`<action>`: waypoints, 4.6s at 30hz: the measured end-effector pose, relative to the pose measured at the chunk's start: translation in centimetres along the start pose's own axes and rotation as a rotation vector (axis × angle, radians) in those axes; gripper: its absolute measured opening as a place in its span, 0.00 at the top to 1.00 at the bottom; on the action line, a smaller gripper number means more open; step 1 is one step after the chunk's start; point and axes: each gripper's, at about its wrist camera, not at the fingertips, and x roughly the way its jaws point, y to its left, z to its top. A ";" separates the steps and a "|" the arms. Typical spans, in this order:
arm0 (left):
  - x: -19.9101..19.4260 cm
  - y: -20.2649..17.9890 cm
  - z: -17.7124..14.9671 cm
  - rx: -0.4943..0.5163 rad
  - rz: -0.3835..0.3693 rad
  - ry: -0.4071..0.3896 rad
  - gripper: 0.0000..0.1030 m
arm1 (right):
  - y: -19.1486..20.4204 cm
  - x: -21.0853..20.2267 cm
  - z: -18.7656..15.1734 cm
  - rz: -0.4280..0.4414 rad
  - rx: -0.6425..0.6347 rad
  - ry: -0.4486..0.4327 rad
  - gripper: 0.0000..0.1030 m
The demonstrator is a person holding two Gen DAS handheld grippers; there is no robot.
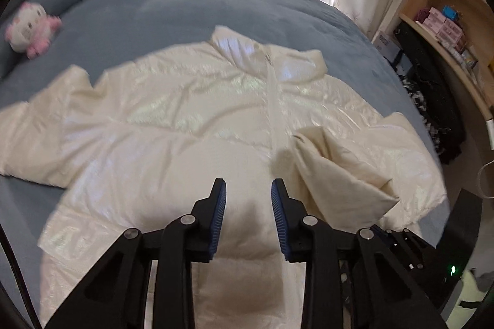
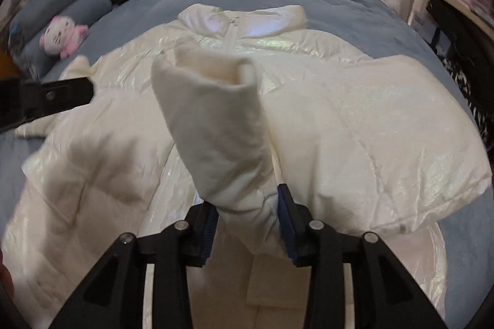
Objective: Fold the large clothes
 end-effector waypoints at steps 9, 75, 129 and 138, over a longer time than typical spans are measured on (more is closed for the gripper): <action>1.4 0.4 -0.4 -0.070 -0.219 0.083 0.47 | 1.0 -3.5 -1.4 0.024 -0.068 -0.063 0.43; 9.8 2.6 5.8 0.065 0.076 -0.004 0.91 | -20.1 4.8 2.3 0.126 0.446 0.000 0.75; 9.2 -2.6 7.8 0.159 0.130 -0.056 0.71 | -19.7 2.5 7.7 0.011 0.453 -0.060 0.49; 8.3 -0.7 2.8 0.129 0.102 -0.009 0.69 | -12.5 2.5 5.2 0.059 0.298 -0.027 0.49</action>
